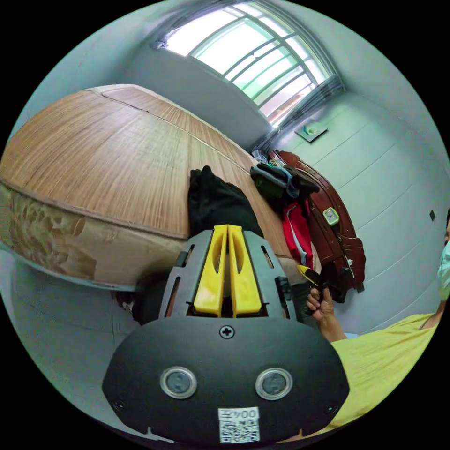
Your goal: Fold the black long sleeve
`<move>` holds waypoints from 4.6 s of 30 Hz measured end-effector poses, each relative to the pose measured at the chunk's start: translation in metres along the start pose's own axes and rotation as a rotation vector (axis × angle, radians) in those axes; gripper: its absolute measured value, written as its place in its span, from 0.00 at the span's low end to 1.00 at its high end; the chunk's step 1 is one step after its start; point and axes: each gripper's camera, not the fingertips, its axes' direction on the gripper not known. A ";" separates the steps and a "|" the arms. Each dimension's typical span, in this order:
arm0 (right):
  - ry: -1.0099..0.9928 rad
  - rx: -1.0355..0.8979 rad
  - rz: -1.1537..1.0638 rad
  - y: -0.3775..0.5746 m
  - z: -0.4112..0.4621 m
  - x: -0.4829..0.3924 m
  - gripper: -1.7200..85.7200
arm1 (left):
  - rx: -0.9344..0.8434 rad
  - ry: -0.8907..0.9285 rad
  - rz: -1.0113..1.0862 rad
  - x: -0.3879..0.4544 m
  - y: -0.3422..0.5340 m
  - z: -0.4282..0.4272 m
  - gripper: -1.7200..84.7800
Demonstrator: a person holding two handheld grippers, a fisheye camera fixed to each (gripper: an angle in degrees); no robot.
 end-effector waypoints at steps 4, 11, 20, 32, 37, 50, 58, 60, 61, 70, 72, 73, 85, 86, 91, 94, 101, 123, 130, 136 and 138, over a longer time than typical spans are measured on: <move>-0.009 0.036 -0.009 0.028 -0.014 -0.003 0.11 | 0.040 0.023 -0.071 0.008 0.049 -0.032 0.02; 0.035 0.128 -0.118 0.044 -0.038 -0.033 0.10 | 0.216 -0.187 0.280 0.136 0.068 -0.071 0.03; 0.115 0.105 -0.262 0.036 -0.004 -0.058 0.02 | 0.086 -0.045 0.247 0.124 0.067 -0.018 0.02; 0.263 -0.093 -0.429 0.007 0.102 -0.063 0.14 | -0.092 -0.157 0.074 0.060 0.063 0.118 0.04; 0.419 -0.191 -0.611 0.003 0.179 -0.086 0.14 | -0.167 -0.168 0.093 0.046 0.040 0.169 0.04; 0.731 -0.308 -0.978 0.009 0.262 -0.119 0.07 | -0.189 -0.024 0.097 -0.004 0.035 0.190 0.03; 0.601 -0.309 -0.703 -0.018 0.243 -0.096 0.07 | -0.211 0.047 0.128 -0.021 0.029 0.184 0.02; 0.604 -0.325 -0.667 -0.022 0.226 -0.095 0.08 | -0.223 0.037 0.149 -0.016 0.025 0.173 0.02; 0.600 -0.303 -0.635 -0.024 0.212 -0.094 0.08 | -0.196 0.052 0.170 -0.011 0.024 0.160 0.03; 0.332 -0.177 -0.428 -0.071 0.188 -0.087 0.08 | -0.241 0.124 0.451 0.071 -0.010 0.213 0.02; 0.331 -0.224 -0.396 -0.077 0.202 -0.074 0.08 | -0.353 0.032 0.475 0.068 -0.012 0.243 0.02; 0.326 -0.270 -0.378 -0.078 0.212 -0.061 0.08 | -0.407 0.006 0.494 0.058 -0.011 0.259 0.02; -0.061 -0.152 0.085 -0.130 0.106 0.077 0.17 | -0.300 0.460 0.004 -0.043 -0.079 0.188 0.09; -0.111 -0.143 0.166 -0.130 0.101 0.098 0.18 | -0.282 0.515 -0.076 -0.058 -0.077 0.178 0.11; -0.228 -0.186 0.333 -0.136 0.106 0.141 0.23 | -0.242 0.737 -0.425 -0.110 -0.068 0.175 0.27; -0.243 -0.199 0.369 -0.145 0.103 0.149 0.22 | -0.218 0.809 -0.559 -0.134 -0.071 0.184 0.30; -0.220 -0.255 0.383 -0.157 0.090 0.137 0.14 | -0.208 0.793 -0.622 -0.144 -0.093 0.196 0.33; -0.604 -0.143 0.676 -0.032 0.011 0.147 0.29 | -0.345 0.752 -0.577 -0.085 -0.151 0.201 0.17; -0.820 -0.266 0.689 -0.006 0.098 0.094 0.28 | -0.432 0.678 -0.480 -0.036 -0.149 0.206 0.17; -0.715 -0.150 0.461 0.002 0.069 0.037 0.17 | -0.444 0.604 -0.213 0.051 -0.178 0.193 0.17; -0.707 -0.073 0.408 0.006 0.041 0.020 0.17 | -0.449 0.622 -0.116 0.094 -0.192 0.188 0.17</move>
